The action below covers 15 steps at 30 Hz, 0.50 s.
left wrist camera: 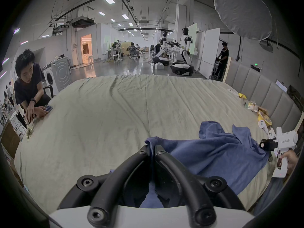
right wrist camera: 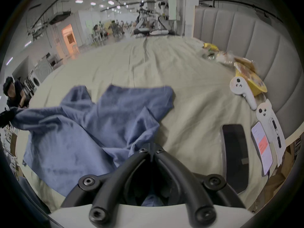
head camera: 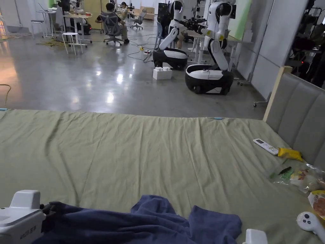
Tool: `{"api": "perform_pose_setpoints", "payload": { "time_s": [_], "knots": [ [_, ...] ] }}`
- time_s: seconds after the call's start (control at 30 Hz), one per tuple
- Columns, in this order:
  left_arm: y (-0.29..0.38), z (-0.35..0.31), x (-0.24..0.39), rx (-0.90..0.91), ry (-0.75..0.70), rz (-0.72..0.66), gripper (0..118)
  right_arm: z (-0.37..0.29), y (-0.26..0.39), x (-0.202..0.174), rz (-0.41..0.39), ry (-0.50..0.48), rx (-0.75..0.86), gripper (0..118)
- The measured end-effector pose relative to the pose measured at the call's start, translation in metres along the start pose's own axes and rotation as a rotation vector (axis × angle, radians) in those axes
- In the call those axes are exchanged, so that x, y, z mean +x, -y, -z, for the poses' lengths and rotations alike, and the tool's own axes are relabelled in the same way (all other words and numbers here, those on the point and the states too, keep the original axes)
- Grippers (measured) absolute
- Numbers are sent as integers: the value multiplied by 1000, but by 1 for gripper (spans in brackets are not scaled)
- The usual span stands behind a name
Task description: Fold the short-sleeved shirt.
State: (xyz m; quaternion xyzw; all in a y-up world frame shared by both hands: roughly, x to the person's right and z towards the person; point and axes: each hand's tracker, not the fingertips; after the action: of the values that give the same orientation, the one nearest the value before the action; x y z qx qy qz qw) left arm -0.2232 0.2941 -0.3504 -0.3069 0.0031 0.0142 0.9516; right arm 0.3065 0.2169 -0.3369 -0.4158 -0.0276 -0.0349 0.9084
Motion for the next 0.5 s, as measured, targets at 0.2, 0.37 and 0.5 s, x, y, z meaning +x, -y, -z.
{"api": "perform_pose_setpoints", "payload": {
  "time_s": [0.2, 0.37, 0.5],
  "knots": [
    [-19, -21, -9, 49, -7, -5, 5, -40, -30, 3, -6, -16, 169, 2],
    [-47, -42, -21, 114, -20, -9, 5, -69, -64, 2, -7, -35, 267, 2],
    [-76, -62, -34, 174, -43, -8, 5, -97, -92, -5, -26, -61, 373, 2]
  ]
}}
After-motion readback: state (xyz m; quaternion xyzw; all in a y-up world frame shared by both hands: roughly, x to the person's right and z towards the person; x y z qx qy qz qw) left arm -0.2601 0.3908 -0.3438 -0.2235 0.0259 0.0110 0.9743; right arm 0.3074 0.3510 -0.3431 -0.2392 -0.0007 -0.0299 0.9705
